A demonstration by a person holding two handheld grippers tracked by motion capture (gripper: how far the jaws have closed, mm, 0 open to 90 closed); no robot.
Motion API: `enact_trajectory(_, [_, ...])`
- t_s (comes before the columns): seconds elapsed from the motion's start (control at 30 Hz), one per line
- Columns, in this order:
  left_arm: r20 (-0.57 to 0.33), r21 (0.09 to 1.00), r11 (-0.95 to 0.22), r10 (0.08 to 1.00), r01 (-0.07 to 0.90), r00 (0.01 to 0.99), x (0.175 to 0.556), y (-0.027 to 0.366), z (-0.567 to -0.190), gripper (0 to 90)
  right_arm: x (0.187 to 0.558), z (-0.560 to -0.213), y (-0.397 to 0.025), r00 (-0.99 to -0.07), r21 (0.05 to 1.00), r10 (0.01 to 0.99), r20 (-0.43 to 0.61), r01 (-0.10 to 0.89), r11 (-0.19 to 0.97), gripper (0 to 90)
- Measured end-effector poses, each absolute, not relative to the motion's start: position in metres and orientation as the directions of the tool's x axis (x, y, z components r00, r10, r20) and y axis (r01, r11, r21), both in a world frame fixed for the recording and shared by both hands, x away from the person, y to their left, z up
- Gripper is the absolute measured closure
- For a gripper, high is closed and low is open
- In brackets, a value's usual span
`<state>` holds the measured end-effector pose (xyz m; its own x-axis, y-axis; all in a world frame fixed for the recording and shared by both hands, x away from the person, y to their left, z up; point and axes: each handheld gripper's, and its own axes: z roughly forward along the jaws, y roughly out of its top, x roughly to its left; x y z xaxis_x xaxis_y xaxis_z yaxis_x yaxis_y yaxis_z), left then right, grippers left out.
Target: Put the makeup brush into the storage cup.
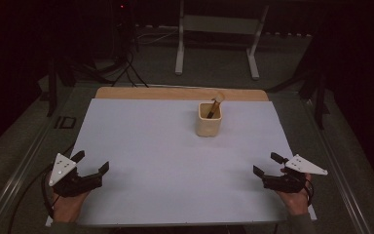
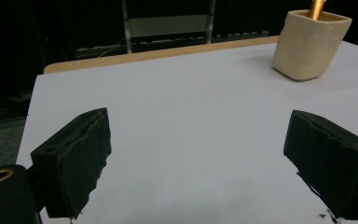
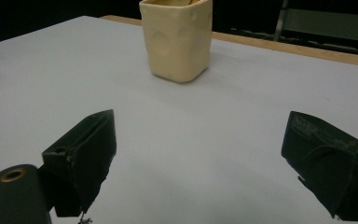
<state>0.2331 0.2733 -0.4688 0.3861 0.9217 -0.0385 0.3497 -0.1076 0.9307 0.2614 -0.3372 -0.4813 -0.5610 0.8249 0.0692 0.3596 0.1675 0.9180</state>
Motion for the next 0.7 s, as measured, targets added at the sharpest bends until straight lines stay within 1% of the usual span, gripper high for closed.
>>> enact_trajectory(0.47, [-0.037,0.93,-0.111,0.919,0.35,0.392,0.2267,0.2773,-0.4711,7.9,0.2613,-0.4815,-0.3381,-0.561,0.917,0.825,0.069,0.361,0.168,10.1])
enact_trajectory(0.7, [-0.042,0.93,-0.108,0.918,0.351,0.394,0.2266,0.2791,-0.4716,5.7,0.2612,-0.4815,-0.3381,-0.564,0.918,0.823,0.07,0.359,0.169,9.7])
